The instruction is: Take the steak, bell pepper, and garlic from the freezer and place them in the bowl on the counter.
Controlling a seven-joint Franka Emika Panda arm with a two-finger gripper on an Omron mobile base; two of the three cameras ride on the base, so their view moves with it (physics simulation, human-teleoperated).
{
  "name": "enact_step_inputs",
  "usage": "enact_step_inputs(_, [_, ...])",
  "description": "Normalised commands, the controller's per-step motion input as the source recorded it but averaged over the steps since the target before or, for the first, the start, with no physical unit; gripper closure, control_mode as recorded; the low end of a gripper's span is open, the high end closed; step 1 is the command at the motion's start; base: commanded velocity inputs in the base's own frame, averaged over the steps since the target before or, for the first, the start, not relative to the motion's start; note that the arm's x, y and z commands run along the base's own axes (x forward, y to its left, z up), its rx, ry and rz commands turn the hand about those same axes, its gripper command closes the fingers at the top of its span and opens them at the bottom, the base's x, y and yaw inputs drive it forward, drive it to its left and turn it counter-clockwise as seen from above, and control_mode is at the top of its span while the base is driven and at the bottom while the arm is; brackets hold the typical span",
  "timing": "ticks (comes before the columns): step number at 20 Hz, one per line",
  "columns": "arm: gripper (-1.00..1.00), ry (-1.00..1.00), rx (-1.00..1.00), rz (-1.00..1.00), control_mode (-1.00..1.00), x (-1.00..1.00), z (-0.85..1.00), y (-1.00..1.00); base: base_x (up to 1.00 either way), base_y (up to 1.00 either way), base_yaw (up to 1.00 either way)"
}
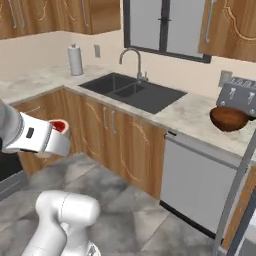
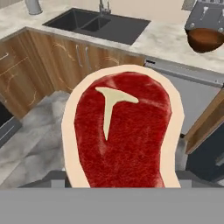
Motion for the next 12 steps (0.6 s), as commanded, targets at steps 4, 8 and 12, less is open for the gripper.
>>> enact_step_inputs(4, [1.00,0.00,0.00,0.00,1.00,0.00,0.00,0.00,0.69,0.68,-0.62])
enact_step_inputs(8, [1.00,0.00,0.00,0.00,1.00,0.00,0.00,0.00,0.72,0.62,-0.60])
enact_step_inputs(12, [1.00,0.00,0.00,0.00,1.00,0.00,0.00,0.00,0.72,0.30,-0.60])
